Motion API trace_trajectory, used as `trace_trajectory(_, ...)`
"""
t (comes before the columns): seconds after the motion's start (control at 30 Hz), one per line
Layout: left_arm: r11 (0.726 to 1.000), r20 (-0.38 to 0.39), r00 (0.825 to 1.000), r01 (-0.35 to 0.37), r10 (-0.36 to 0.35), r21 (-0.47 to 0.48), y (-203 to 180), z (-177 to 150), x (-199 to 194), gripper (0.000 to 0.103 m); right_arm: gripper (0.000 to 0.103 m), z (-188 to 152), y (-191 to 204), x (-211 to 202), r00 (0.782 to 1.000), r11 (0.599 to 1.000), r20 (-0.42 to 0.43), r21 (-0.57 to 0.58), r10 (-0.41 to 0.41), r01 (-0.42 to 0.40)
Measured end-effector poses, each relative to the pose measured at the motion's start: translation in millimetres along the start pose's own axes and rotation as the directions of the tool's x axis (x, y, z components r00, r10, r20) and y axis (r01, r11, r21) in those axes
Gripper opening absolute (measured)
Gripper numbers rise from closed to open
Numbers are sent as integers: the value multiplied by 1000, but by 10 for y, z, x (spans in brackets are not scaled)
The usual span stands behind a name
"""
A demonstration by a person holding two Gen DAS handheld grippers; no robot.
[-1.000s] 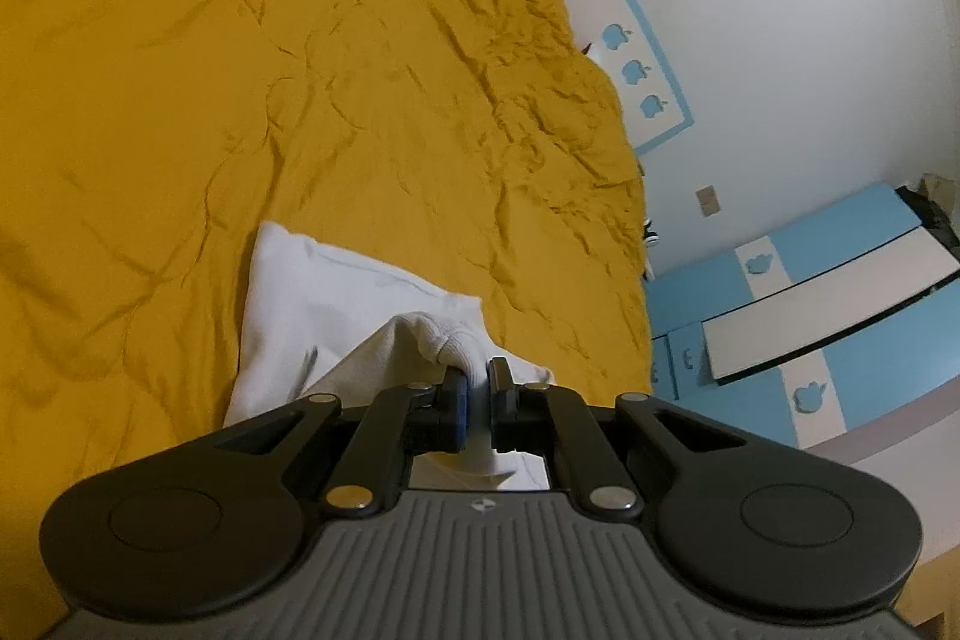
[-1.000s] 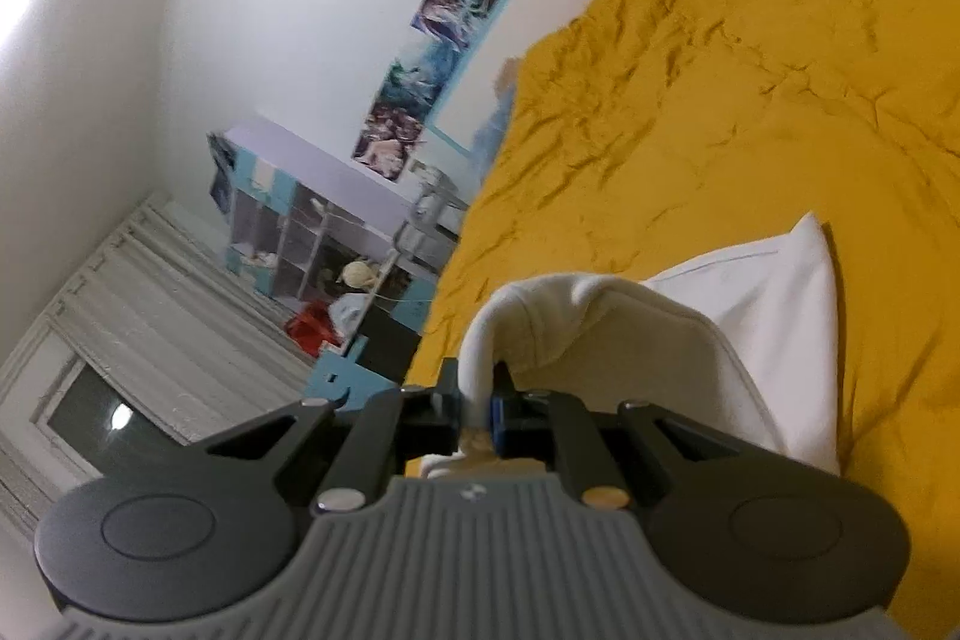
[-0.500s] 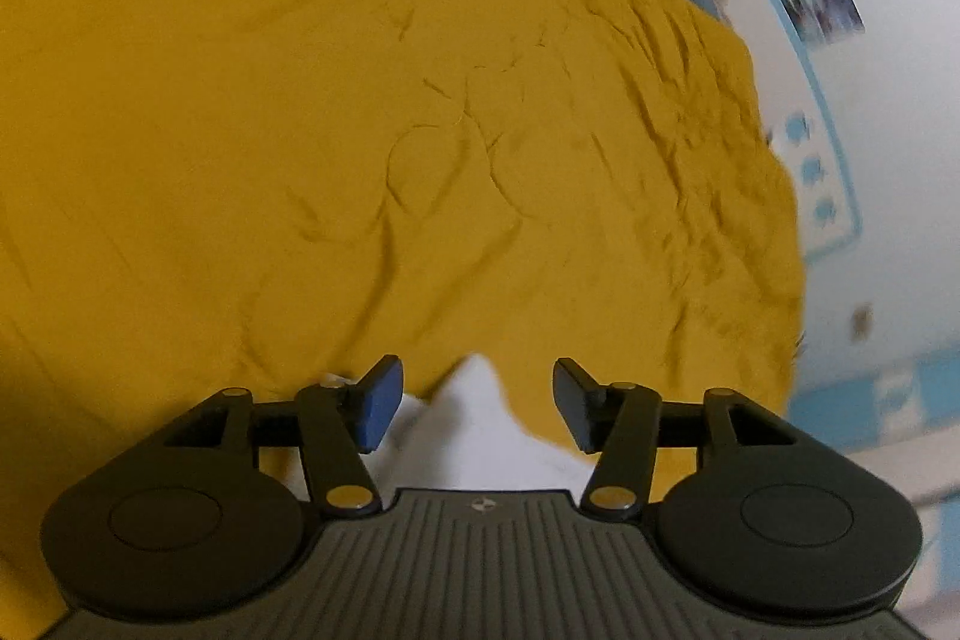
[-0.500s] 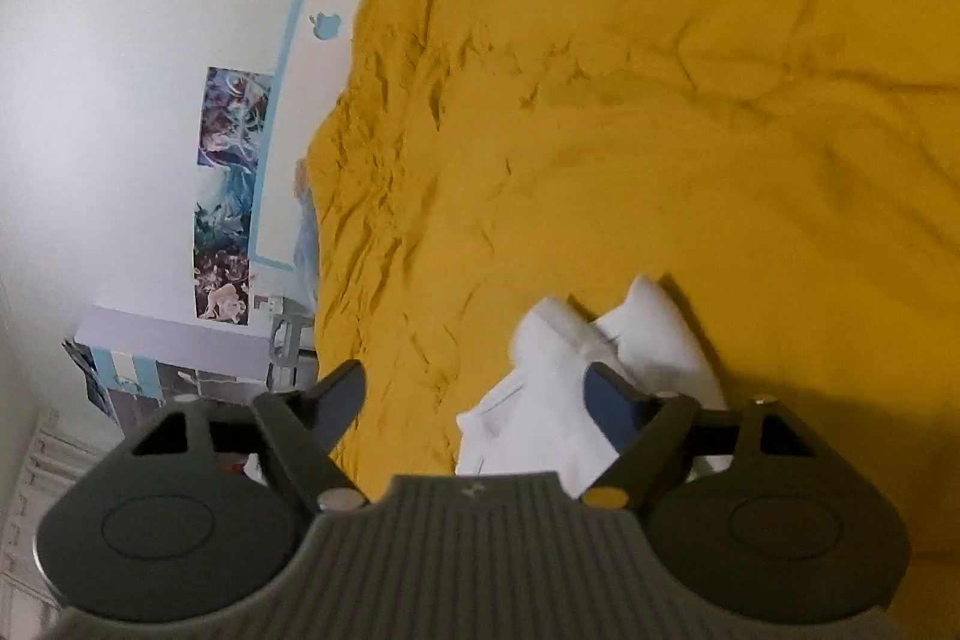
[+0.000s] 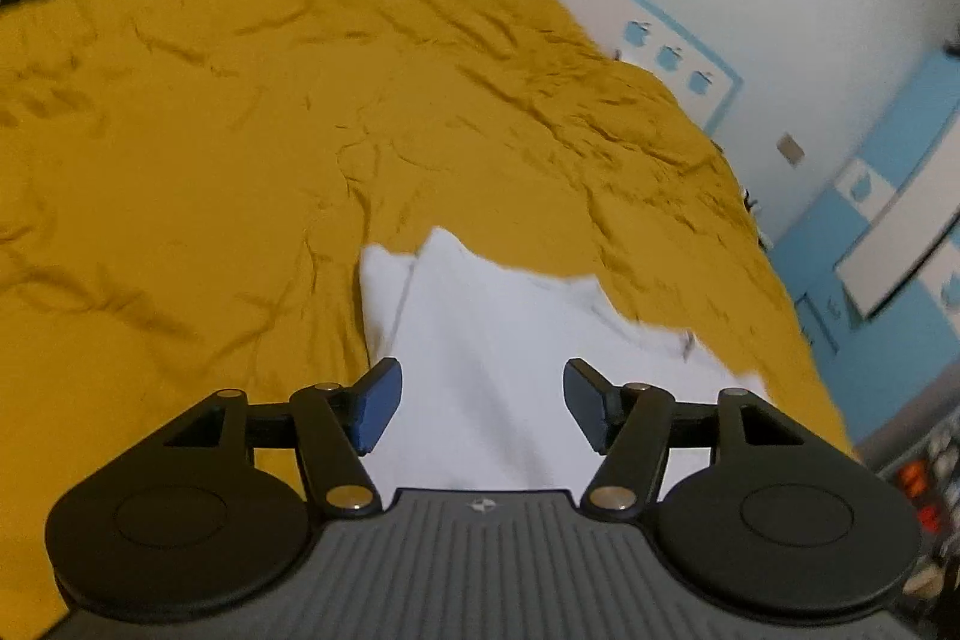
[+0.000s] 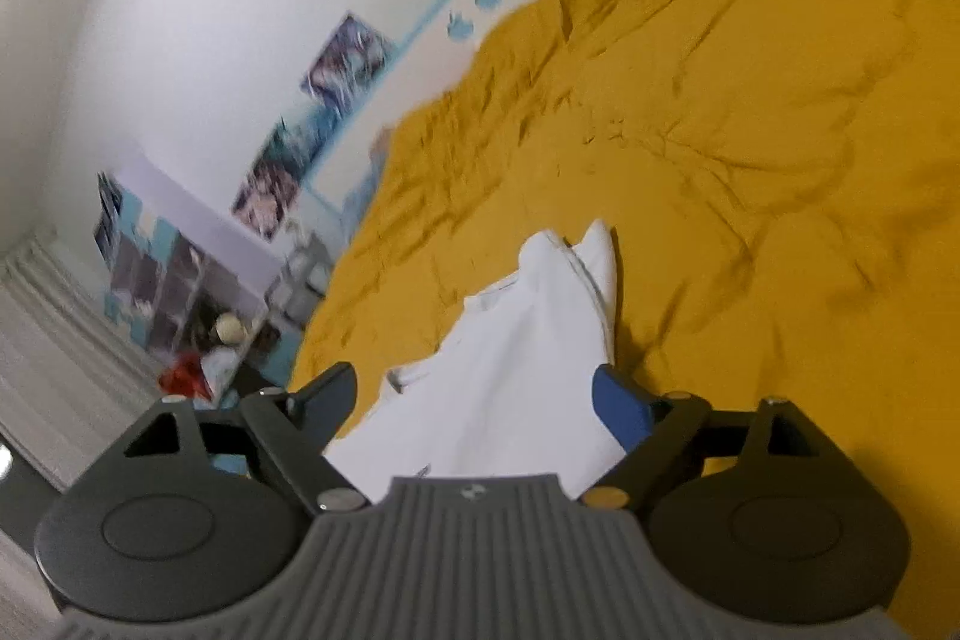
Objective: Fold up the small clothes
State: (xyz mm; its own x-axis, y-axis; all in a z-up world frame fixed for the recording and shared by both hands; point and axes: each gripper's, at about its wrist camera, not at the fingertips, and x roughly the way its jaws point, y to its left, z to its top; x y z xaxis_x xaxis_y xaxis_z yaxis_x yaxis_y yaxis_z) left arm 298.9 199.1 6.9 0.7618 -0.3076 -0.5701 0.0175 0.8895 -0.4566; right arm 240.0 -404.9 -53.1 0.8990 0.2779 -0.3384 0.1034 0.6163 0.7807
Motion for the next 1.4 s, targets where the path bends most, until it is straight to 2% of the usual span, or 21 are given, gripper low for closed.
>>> trace_trajectory(0.1, 999, 11, 1000, -24, 25, -33, -77, -312, -227, 72, 79, -296, -37, -11, 996, 994, -86, 104, 36, -27)
trace_trajectory(0.2, 992, -17, 999, 27, -30, -122, -42, -579, -179, 72, 75, -571, -77, 64, 988, 978, -147, 207, 57, -26)
trace_trajectory(0.27, 983, -11, 996, 86, -89, -163, 76, -778, -146, 73, 73, -778, -105, 79, 991, 964, -122, 265, 47, -13)
trace_trajectory(0.33, 977, -29, 994, 97, -104, -191, 140, -886, 32, 73, 68, -938, -85, 165, 994, 967, -104, 253, 16, 11)
trace_trajectory(0.43, 972, -47, 997, 52, -65, -228, 195, -843, 341, 73, 65, -958, -138, 346, 989, 964, -148, 259, -15, 53)
trace_trajectory(0.5, 967, -33, 999, 29, -38, -254, 211, -771, 507, 72, 63, -930, -255, 435, 990, 949, -138, 315, 12, 32)
trace_trajectory(0.63, 948, 12, 999, 43, -41, -316, 292, -670, 779, 72, 55, -891, -478, 717, 993, 920, -106, 391, 49, -3)
trace_trajectory(0.77, 905, 42, 998, 50, -35, -423, 440, -644, 1076, 60, 49, -839, -483, 1023, 994, 941, -100, 340, 40, -4)
trace_trajectory(0.8, 895, 51, 998, 59, -41, -441, 469, -629, 1106, 47, 46, -845, -468, 1060, 995, 947, -94, 321, 32, 0)
trace_trajectory(0.83, 888, 53, 997, 68, -49, -454, 490, -645, 1123, 40, 34, -829, -465, 1085, 996, 950, -87, 312, 19, 9)
trace_trajectory(0.87, 880, 51, 997, 69, -51, -469, 522, -643, 1125, 30, 19, -832, -481, 1127, 997, 950, -78, 311, 2, 22)
trace_trajectory(0.9, 871, 50, 997, 77, -60, -484, 553, -640, 1120, 20, 16, -847, -502, 1138, 997, 947, -71, 319, -9, 32)
trace_trajectory(0.97, 842, 50, 994, 111, -100, -527, 638, -648, 1039, 11, 8, -854, -525, 1123, 998, 940, -59, 341, -4, 24)
trace_trajectory(1.1, 798, 35, 989, 138, -146, -586, 685, -590, 833, 8, 5, -820, -440, 958, 999, 927, -22, 374, 24, -14)
trace_trajectory(1.23, 756, 44, 985, 158, -169, -635, 702, -518, 582, 4, 1, -770, -364, 669, 997, 867, 18, 493, 77, -76)
trace_trajectory(1.33, 770, 45, 987, 150, -156, -621, 671, -490, 405, 3, 1, -683, -197, 422, 995, 883, 40, 459, 86, -95)
trace_trajectory(1.4, 788, -2, 990, 112, -143, -605, 668, -491, 418, 3, 1, -651, -130, 357, 998, 893, 29, 445, 55, -62)
